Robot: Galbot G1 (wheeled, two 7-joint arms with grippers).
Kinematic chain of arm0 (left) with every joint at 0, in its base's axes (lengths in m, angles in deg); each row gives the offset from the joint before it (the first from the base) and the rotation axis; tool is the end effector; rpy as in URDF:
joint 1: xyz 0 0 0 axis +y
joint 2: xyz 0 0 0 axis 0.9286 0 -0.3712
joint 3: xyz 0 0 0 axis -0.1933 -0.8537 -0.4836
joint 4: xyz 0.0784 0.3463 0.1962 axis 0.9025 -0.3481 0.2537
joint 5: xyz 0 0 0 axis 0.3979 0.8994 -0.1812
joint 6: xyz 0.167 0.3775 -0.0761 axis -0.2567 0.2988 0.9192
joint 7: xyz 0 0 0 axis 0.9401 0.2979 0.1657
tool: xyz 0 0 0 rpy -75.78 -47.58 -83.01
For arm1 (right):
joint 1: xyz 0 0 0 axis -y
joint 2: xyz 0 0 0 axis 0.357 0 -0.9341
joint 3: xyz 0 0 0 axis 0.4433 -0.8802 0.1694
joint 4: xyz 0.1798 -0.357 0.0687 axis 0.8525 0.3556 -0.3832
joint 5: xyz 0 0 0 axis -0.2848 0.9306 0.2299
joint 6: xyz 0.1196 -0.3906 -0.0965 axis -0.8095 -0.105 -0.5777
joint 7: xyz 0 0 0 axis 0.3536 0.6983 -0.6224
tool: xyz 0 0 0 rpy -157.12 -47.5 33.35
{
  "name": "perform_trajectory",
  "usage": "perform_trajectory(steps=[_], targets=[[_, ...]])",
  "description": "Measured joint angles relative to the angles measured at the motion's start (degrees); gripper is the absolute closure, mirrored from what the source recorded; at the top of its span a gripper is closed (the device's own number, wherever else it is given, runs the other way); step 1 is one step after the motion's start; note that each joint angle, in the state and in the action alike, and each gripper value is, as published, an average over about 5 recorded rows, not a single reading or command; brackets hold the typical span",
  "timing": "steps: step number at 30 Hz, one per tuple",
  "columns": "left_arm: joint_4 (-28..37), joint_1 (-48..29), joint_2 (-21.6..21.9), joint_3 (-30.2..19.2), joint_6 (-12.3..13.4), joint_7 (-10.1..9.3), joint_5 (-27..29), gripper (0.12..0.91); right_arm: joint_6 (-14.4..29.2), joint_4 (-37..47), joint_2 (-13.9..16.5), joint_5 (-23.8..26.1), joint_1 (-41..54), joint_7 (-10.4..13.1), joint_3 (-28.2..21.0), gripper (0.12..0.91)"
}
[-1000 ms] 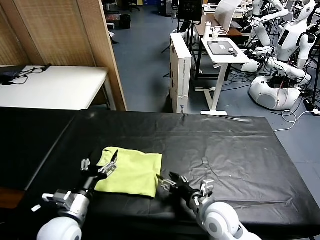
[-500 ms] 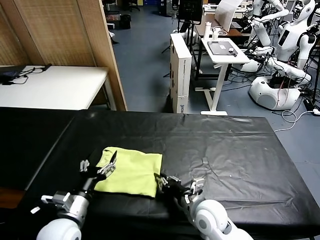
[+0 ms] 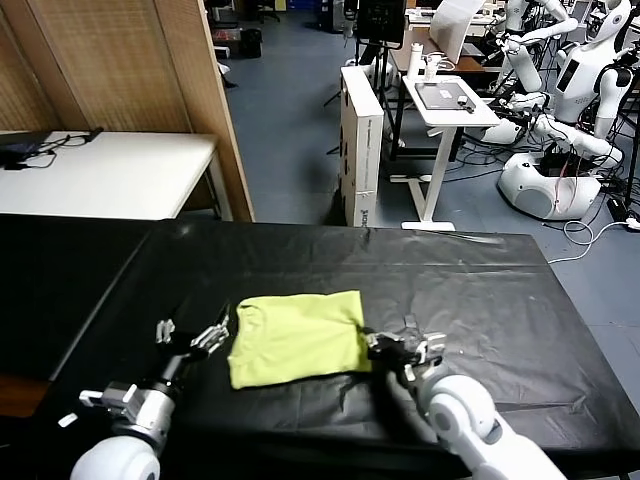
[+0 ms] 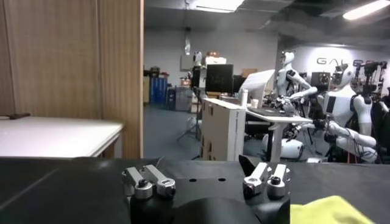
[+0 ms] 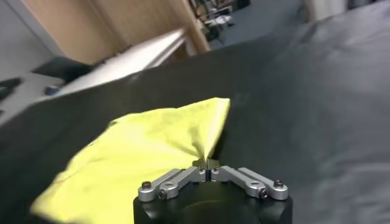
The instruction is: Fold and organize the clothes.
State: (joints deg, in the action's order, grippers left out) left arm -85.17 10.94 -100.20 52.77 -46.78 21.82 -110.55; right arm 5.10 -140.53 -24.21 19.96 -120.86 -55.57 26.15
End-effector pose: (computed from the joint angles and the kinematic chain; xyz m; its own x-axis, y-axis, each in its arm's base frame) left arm 0.2100 0.0836 -0.2994 -0.9899 0.0726 0.1215 0.0613 0.9936 -0.0949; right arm 0.3184 -0.0571 -0.2986 -0.9111 -0.2840 0.2988 -0.2755 0.9587 0.0711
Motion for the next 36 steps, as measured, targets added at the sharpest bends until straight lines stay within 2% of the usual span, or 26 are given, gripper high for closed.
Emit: perform_trajectory(steps=[3,6,10,12,16,21,28,36], targets=[[-0.9,2.02,0.87,0.08,0.49,-1.43,-0.1,0.123,3.89,-1.74,0.43,1.73,-2.94,1.18,2.7,0.186],[-2.2,5.06,1.46,0.14,1.25,-2.23,0.81,0.123,8.44,-4.04,-0.06,4.79,-7.2,0.39,6.26,0.128],[-3.88,9.99,1.66,0.06,1.67,-2.43,2.57,0.123,13.36,-7.08,-1.46,9.86,-14.69,-2.43,11.4,0.119],[-4.44,12.39,1.63,0.05,2.36,-2.32,3.32,0.123,14.61,-8.46,-2.35,12.02,-18.59,-3.09,13.71,0.119],[-5.4,16.73,1.57,0.69,3.93,-1.74,4.31,0.123,15.08,-10.83,-4.16,15.14,-25.3,-2.74,17.28,0.118],[-6.95,21.01,1.66,2.29,4.72,-0.27,5.07,0.123,14.92,-12.87,-5.66,16.51,-31.55,-2.41,20.79,0.118],[-8.64,24.16,0.96,3.61,4.02,-0.7,6.0,0.123,14.73,-15.06,-7.05,16.59,-37.17,-2.63,22.02,0.118],[-9.32,26.8,-0.4,3.85,4.21,-0.93,6.01,0.123,15.23,-17.89,-8.16,16.66,-42.29,-1.77,21.61,0.118]])
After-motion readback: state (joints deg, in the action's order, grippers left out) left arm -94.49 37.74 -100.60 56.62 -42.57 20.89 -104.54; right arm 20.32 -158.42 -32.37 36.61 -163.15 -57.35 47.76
